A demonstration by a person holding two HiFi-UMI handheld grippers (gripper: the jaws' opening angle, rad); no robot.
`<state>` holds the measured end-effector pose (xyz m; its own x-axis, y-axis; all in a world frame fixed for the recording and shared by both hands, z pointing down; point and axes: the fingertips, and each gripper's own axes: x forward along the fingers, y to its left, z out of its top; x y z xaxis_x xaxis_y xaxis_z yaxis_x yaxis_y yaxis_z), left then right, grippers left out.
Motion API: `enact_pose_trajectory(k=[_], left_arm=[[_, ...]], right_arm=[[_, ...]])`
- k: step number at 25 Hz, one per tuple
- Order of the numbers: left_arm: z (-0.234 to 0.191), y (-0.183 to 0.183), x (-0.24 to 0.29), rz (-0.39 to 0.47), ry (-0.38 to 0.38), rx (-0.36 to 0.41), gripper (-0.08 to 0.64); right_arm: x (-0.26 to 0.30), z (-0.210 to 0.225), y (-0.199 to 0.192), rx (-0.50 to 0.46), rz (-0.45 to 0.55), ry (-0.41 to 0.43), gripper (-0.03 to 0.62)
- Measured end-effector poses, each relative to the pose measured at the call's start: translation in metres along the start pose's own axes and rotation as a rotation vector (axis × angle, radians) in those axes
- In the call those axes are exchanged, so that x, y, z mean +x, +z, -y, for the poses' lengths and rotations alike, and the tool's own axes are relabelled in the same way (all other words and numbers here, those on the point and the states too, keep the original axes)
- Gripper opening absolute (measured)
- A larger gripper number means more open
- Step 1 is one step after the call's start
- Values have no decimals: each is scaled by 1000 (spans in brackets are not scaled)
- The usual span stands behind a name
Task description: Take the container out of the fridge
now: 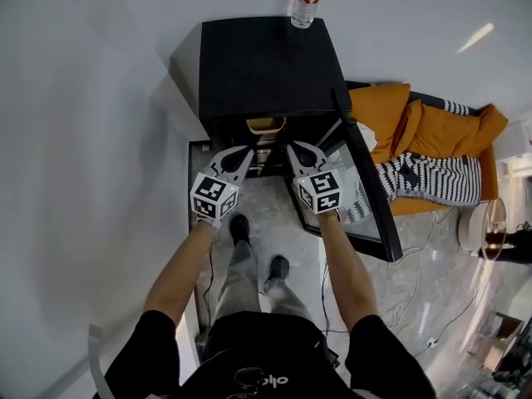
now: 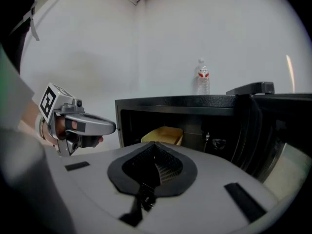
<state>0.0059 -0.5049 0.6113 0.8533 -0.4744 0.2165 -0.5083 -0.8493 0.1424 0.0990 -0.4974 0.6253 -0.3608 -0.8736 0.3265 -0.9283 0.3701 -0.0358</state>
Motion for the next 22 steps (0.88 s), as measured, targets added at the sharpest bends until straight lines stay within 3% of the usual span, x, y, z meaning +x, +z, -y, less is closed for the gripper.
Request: enact_pose_trajectory(k=[13,22], left_arm=[[-22,-25,17,-34,17,-1,19],[-43,-47,50,-79,17,32,231]], right_arm=[[28,-8,-16,-19,6,64,11],[61,7,-38,-4,-23,122,300]])
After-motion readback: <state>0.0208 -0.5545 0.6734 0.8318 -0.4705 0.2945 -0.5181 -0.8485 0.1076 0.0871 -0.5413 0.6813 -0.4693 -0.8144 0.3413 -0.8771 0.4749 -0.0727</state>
